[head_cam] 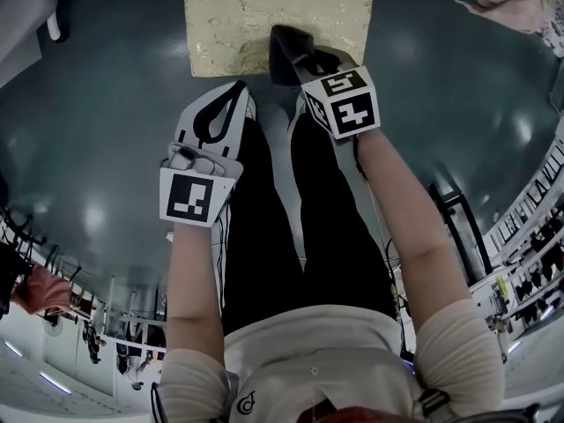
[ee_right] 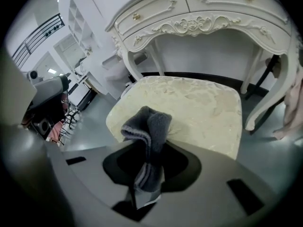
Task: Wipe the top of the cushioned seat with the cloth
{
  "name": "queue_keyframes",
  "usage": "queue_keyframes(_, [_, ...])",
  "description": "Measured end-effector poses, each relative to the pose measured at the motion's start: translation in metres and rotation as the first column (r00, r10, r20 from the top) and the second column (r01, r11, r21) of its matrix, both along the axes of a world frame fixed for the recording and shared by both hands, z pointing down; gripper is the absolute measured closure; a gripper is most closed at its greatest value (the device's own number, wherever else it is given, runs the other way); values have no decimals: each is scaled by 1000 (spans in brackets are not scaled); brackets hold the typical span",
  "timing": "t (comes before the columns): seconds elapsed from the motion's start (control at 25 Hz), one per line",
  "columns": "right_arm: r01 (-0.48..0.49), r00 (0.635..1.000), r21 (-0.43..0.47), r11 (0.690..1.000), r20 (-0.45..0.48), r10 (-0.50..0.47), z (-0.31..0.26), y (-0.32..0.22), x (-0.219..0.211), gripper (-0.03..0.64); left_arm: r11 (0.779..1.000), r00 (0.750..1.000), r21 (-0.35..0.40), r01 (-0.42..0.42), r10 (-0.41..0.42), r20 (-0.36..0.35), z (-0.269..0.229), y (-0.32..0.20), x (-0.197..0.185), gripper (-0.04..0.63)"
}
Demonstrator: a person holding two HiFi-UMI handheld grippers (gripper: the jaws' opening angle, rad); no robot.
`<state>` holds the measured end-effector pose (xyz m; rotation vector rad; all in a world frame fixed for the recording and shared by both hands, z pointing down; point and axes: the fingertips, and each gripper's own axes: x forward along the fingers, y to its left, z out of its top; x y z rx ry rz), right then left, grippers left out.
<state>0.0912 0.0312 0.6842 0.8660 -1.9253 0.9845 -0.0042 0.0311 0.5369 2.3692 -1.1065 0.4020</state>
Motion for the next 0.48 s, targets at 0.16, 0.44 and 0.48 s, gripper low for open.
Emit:
queue_keyframes(0.16, [-24, 1000, -4, 1000, -2, 24, 1, 1, 30, 523, 1000, 1000, 5, -17, 17, -10, -2, 0, 30, 581])
queue_keyframes(0.44, [-97, 995, 24, 995, -15, 97, -1, 4, 78, 523, 998, 998, 17, -58, 58, -13, -3, 3, 73, 581])
queue_keyframes(0.48, [-106, 994, 24, 994, -18, 107, -1, 5, 85, 523, 998, 998, 20, -61, 61, -14, -3, 4, 78, 581])
